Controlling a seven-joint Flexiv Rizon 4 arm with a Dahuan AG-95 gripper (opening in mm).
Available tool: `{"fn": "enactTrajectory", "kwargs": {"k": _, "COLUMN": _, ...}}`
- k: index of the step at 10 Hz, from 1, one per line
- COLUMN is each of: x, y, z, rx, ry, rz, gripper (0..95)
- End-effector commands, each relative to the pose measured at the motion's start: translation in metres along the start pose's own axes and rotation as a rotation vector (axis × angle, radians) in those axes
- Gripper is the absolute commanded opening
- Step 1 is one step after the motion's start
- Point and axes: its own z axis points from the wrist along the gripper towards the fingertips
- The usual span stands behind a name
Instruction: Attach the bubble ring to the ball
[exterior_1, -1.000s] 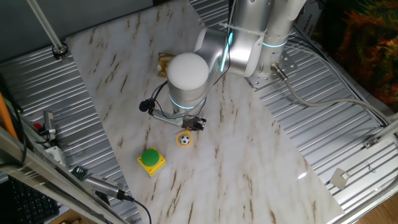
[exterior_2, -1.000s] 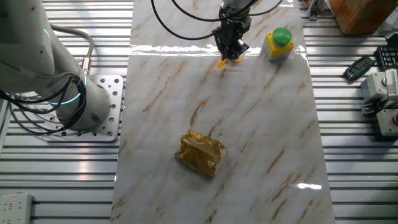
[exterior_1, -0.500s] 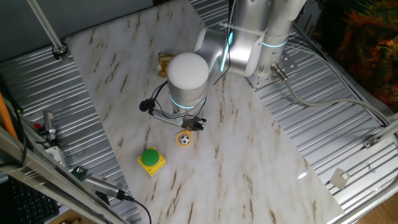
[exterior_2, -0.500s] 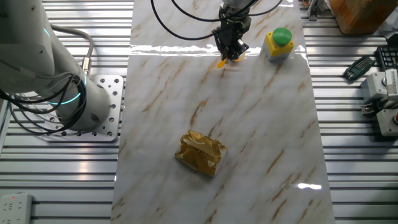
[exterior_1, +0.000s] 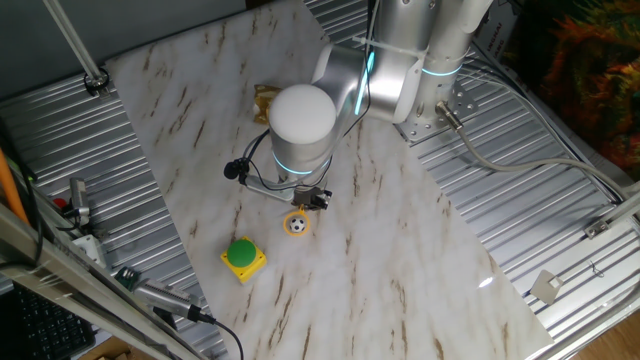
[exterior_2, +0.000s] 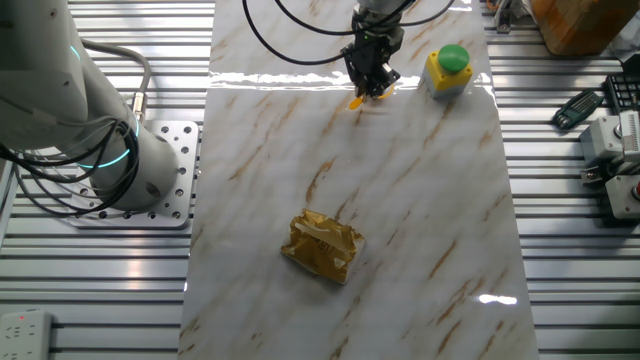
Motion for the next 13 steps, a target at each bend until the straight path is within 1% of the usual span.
{"fn": "enactTrajectory", "kwargs": {"k": 1, "x": -0.0002, "y": -0.0001, "z": 0.0001, "rx": -0.001, "ry": -0.001, "rz": 0.001, "gripper": 0.0}}
{"fn": "enactTrajectory", "kwargs": {"k": 7, "x": -0.0003, "y": -0.0005, "z": 0.0011, "rx": 0.000, "ry": 0.000, "rz": 0.003, "gripper": 0.0}}
{"fn": "enactTrajectory", "kwargs": {"k": 10, "x": -0.0002, "y": -0.0007, "z": 0.0015, "rx": -0.003, "ry": -0.007, "rz": -0.005, "gripper": 0.0}}
{"fn": "enactTrajectory", "kwargs": {"k": 13, "x": -0.0002, "y": -0.0007, "z": 0.0015, "rx": -0.002, "ry": -0.004, "rz": -0.006, "gripper": 0.0}}
